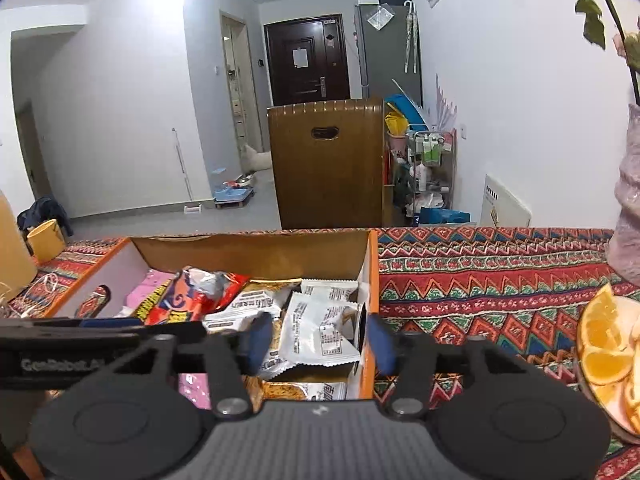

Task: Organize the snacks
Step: 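Carry the pink packet and cracker packet into the orange box and open both tools, then move both tools back toward the remaining packets and green bar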

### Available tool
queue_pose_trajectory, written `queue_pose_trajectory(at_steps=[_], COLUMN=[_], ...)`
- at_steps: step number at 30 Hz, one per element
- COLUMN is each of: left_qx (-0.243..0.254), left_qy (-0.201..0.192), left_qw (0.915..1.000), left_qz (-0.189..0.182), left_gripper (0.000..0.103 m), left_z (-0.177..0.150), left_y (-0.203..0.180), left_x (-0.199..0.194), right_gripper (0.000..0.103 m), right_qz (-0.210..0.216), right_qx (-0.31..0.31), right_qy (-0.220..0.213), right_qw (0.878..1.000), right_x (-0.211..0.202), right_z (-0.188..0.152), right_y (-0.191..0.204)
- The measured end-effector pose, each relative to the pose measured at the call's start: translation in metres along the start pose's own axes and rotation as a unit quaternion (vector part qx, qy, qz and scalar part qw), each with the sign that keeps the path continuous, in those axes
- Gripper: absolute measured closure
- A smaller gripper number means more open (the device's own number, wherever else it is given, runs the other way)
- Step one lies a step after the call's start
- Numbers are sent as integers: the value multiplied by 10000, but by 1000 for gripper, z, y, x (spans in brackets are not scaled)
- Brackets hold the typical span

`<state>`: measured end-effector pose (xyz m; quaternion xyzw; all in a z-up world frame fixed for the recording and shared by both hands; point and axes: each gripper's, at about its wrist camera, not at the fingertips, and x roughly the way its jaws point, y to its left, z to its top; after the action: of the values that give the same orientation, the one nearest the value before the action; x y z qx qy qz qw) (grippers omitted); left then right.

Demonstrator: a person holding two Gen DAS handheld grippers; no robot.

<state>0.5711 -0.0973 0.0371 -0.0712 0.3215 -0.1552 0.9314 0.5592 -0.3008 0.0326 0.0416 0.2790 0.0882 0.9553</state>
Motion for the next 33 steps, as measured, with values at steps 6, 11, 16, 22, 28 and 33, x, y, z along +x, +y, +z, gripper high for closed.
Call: queue_pose_trajectory(at_steps=[6,11,16,22,28,33], left_qx=[679,1007,1402,677,167,291], left_qy=[-251,-588,-971,-842,-292,-131], left_qw=[9969,9927,9822,9880,9922,9913], left_qz=[293,298,785,1100,1202,1277], left_gripper=[16,5,1,0,0,0], left_z=[-12,-45,-108,-177,-242,-269], left_y=[-4,-8,-23,-31,-36,-40], left_x=[-73,-153,-220,-267,-286,-299], right_gripper=[28,16,11,8,8,8], right_qz=[213,348,411,375,137,127], right_qx=[-466,-799,-1098,-1014,-442,-252], right_qy=[-162,-410,-604,-694,-399,173], right_qw=[9986,9954,9913,9917,9981,9995], right_x=[-50,-120,-196,-255,-287,-296], right_z=[5,-6,-41,-109,-192,-250], right_y=[11,19,31,46,53,60])
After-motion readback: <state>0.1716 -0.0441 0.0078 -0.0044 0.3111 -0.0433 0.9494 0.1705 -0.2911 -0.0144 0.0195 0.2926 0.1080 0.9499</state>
